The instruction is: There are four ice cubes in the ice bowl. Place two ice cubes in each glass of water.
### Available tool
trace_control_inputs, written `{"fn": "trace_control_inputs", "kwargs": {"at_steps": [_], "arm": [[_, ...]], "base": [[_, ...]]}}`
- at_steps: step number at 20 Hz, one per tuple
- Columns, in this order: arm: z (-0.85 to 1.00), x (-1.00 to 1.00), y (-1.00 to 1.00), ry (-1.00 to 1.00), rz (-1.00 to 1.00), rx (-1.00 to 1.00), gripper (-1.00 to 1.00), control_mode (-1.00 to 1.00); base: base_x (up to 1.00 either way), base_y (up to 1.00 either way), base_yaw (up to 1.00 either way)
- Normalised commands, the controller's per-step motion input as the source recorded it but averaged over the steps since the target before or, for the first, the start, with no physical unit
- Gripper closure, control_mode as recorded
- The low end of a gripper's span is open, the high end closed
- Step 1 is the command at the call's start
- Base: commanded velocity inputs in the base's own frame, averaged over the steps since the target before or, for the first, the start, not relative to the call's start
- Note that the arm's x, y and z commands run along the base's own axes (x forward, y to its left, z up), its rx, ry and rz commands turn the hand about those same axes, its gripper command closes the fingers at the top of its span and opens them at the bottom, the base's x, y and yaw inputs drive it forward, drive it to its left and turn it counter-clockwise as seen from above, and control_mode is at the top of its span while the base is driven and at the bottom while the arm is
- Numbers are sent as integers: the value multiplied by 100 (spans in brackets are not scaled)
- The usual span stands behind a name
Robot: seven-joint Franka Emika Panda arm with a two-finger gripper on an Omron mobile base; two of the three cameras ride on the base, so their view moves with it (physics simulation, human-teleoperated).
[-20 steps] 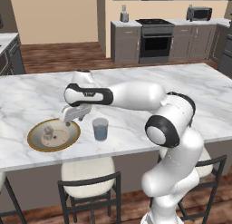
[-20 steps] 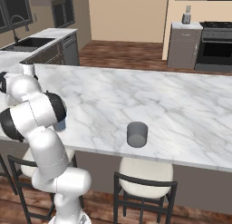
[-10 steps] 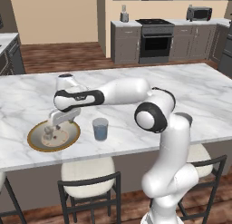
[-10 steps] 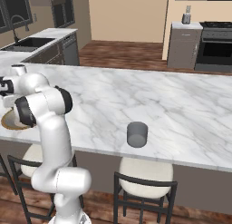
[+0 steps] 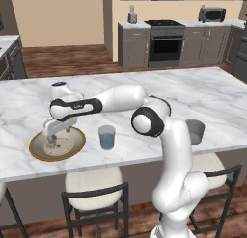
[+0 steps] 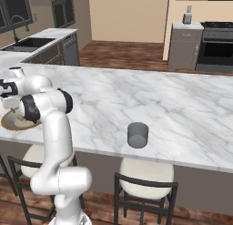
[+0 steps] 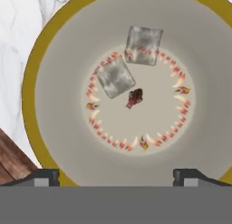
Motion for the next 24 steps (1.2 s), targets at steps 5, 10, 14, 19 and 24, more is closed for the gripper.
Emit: {"fn": "trace_control_inputs", "kwargs": {"at_steps": [5, 10, 14, 19, 24], "arm": [[-34, 15, 10, 0, 0, -4, -100, -100], [-32, 17, 0, 0, 0, -1, -100, -100], [-28, 25, 1, -2, 0, 0, -100, -100], [-15, 27, 13, -8, -1, 0, -100, -100], [-1, 16, 29, -9, -5, 0, -100, -100]], "base": [[0, 0, 0], [0, 0, 0], [0, 0, 0], [0, 0, 0], [0, 0, 0]]}}
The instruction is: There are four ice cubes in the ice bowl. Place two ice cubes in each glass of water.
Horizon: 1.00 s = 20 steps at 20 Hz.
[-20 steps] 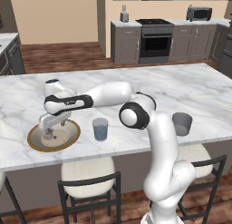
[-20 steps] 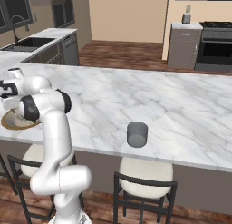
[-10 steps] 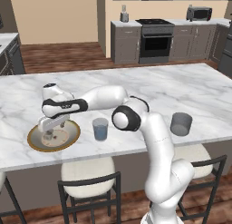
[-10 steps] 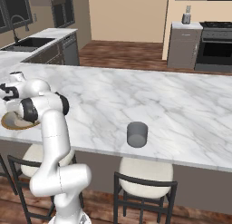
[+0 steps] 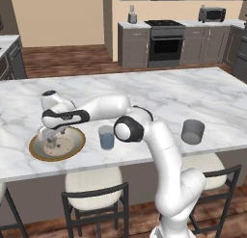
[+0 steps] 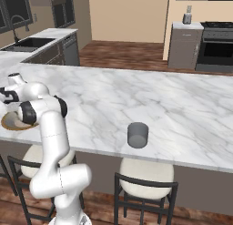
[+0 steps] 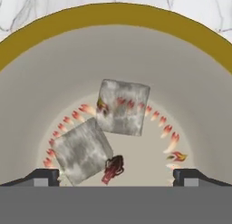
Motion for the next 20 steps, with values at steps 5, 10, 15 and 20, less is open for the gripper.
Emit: {"fn": "trace_control_inputs", "kwargs": {"at_steps": [5, 10, 15, 20], "arm": [[-4, 16, 17, -5, -5, 0, -100, -100], [-18, 11, 0, -3, -4, 0, -100, -100], [-18, 15, 0, -4, -3, 0, -100, -100], [-7, 23, 0, -5, 0, 0, -100, -100]], "base": [[0, 0, 0], [0, 0, 0], [0, 0, 0], [0, 0, 0]]}}
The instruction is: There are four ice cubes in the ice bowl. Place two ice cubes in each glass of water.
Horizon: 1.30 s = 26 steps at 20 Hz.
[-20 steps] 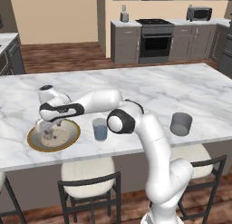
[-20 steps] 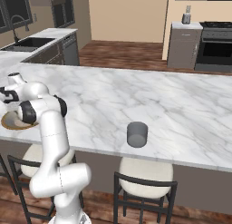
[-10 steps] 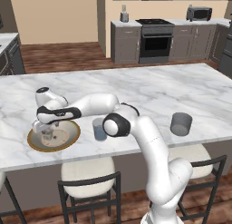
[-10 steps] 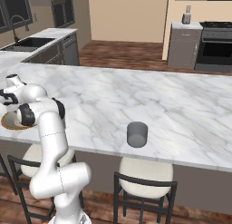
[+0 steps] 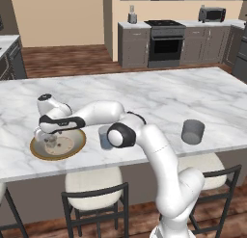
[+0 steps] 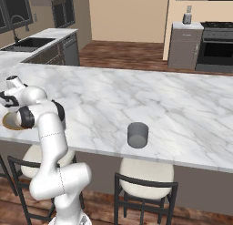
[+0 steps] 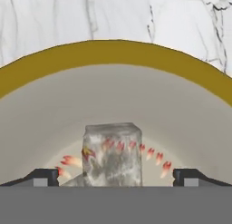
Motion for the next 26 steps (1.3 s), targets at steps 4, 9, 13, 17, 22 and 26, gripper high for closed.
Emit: {"fn": "trace_control_inputs", "kwargs": {"at_steps": [4, 9, 13, 17, 22, 26], "arm": [[-9, 19, 0, -3, 0, 0, -100, -100], [-21, 8, 0, -1, 0, 0, -100, -100], [-28, 10, 0, 0, 0, 1, -100, -100], [-25, 20, 0, 0, 0, 1, -100, -100], [-33, 7, 1, 1, -1, 0, 100, -100], [-52, -26, -2, 1, -13, 0, 100, -100]], "base": [[0, 0, 0], [0, 0, 0], [0, 0, 0], [0, 0, 0], [0, 0, 0], [0, 0, 0]]}}
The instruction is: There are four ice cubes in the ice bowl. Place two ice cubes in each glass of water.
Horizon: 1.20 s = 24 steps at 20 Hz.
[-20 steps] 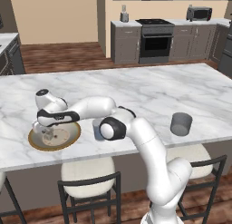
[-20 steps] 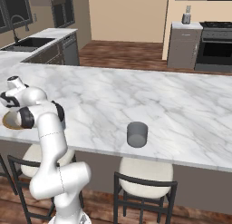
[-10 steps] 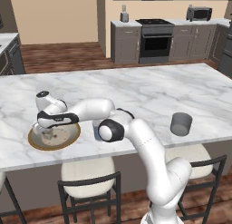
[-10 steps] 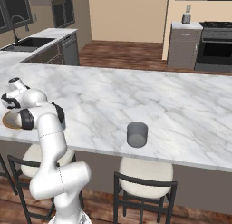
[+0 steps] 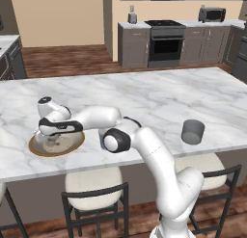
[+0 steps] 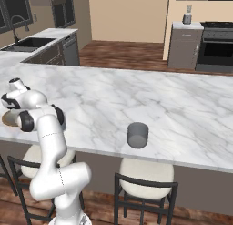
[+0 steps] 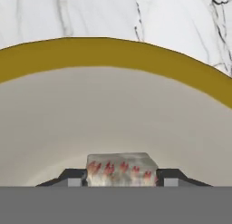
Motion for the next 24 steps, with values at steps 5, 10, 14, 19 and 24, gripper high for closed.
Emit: {"fn": "trace_control_inputs", "kwargs": {"at_steps": [5, 10, 14, 19, 24], "arm": [[-42, -31, 0, 0, -15, 0, 100, -100], [-12, -32, -13, 0, -17, 0, 100, -100], [18, -6, -52, -1, -24, 0, 100, -100], [0, -12, -88, 1, -28, 0, 100, -100], [49, -40, -95, 0, -23, 4, 100, -100]], "base": [[0, 0, 0], [0, 0, 0], [0, 0, 0], [0, 0, 0], [0, 0, 0]]}}
